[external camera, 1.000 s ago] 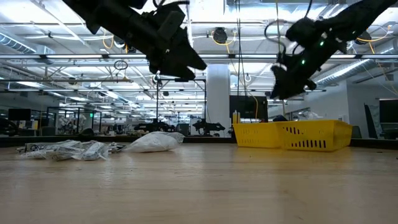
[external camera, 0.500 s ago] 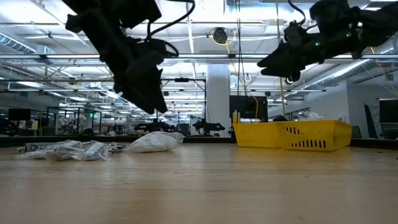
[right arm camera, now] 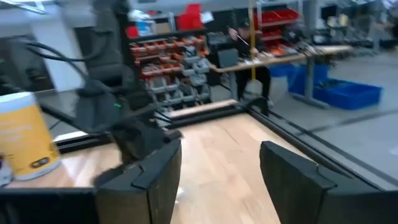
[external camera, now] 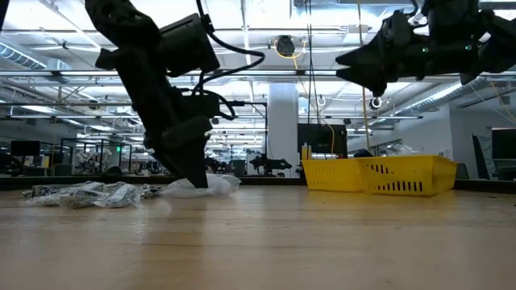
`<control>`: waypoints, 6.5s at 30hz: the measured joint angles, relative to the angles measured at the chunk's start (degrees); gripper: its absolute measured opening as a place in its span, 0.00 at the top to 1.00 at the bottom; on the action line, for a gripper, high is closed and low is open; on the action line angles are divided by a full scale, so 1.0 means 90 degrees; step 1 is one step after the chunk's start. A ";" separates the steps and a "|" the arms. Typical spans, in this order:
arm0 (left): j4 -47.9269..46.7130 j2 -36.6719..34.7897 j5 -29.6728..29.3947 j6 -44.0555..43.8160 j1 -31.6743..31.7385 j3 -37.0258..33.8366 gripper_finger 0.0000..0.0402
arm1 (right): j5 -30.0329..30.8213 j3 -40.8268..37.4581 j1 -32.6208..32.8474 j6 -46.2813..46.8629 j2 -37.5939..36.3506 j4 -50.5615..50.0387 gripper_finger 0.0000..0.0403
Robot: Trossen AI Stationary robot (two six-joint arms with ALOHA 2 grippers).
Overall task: Pick & Place Travel size toiletries
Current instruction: Put the cotton pack into the top left yellow bin
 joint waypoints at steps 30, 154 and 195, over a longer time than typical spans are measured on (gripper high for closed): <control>0.1814 -0.0434 -0.0350 0.3026 -0.0138 0.0770 0.91 | 0.0045 0.0000 0.1014 0.0191 0.0330 0.0034 0.48; 0.2414 -0.0267 0.1159 0.2690 0.0125 0.1494 0.47 | 0.4721 0.0878 -0.1810 -0.4054 0.1761 -0.2111 1.00; 0.2372 -0.0149 0.1044 0.2484 0.0258 0.1492 0.47 | 0.2492 -0.0250 -0.2247 -0.1292 0.0518 -0.1717 0.56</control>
